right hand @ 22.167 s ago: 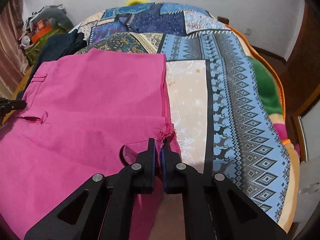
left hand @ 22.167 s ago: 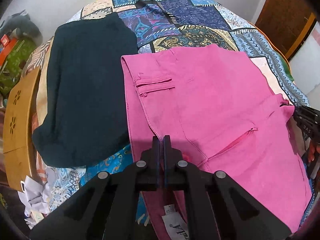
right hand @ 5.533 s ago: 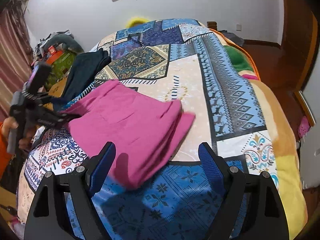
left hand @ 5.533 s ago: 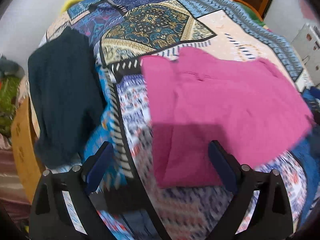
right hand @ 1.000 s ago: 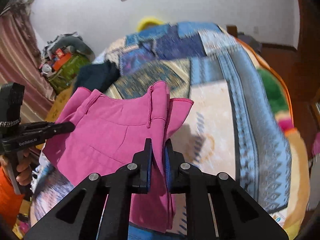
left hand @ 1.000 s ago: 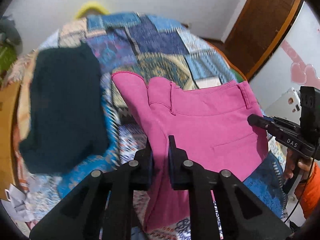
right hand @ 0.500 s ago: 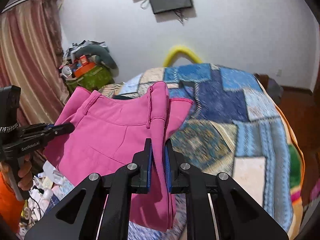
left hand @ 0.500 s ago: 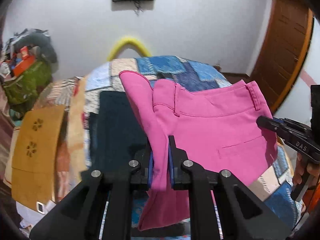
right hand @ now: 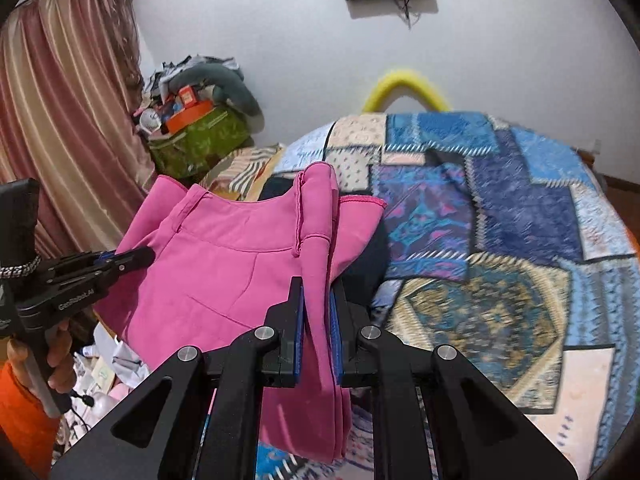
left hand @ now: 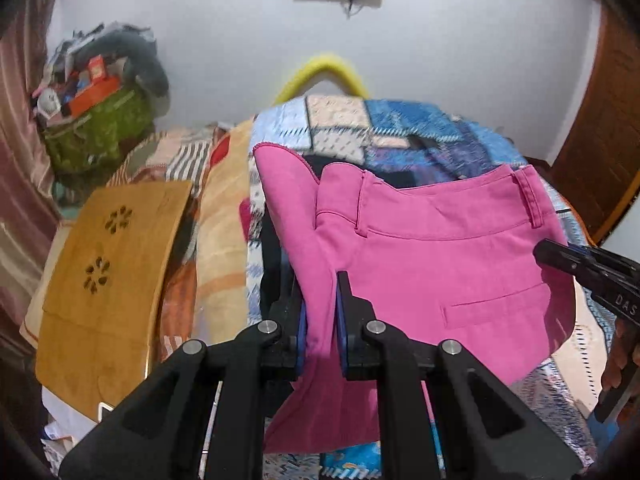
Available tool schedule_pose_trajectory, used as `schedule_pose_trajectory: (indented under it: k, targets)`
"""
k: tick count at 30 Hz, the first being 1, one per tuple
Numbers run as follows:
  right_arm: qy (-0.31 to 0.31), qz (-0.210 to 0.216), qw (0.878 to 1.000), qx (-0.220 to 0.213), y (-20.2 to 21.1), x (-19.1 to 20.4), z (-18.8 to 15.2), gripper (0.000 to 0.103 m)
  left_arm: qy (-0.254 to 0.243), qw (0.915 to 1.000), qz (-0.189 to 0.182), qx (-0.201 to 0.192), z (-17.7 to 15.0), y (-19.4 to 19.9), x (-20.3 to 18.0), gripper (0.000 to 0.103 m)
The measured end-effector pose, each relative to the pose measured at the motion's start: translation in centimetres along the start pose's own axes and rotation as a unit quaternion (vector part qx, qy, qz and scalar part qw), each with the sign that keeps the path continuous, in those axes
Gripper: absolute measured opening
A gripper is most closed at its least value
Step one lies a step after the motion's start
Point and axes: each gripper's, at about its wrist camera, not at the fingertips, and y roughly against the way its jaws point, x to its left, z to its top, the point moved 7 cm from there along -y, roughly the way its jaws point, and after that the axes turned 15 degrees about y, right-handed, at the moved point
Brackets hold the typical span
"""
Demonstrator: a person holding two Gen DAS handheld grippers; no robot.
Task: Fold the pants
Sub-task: 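Lift the folded pink pants with both grippers and carry them onto the dark garment, then lower the pants onto the dark garment and open both grippers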
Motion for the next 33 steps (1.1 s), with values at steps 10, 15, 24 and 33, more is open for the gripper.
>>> schedule_pose_trajectory:
  k: [10,15,24,33]
  targets:
    - [-0.014,-0.001,0.998,0.067,-6.5,-0.1,-4.2,0.01,0.02,0.997,0.011,0.074,-3.9,-8.2,2.9,0.015]
    - [0.013,-0.026,0.997,0.076,-6.6,-0.2,-4.8,0.019,0.035,0.9963,0.015,0.077,-4.5,-8.5,4.1,0.028]
    - [-0.011,-0.036,0.998,0.045,-1.3,-0.6,-3.6,0.021,0.047,0.9975,0.027,0.046,-3.9,-2.4,5.0,0.029]
    - [0.029,-0.037,0.997,-0.056,10.1,3.6,-0.1,0.021,-0.002,0.9977,-0.014,-0.066,-3.0,11.9,-0.1,0.029]
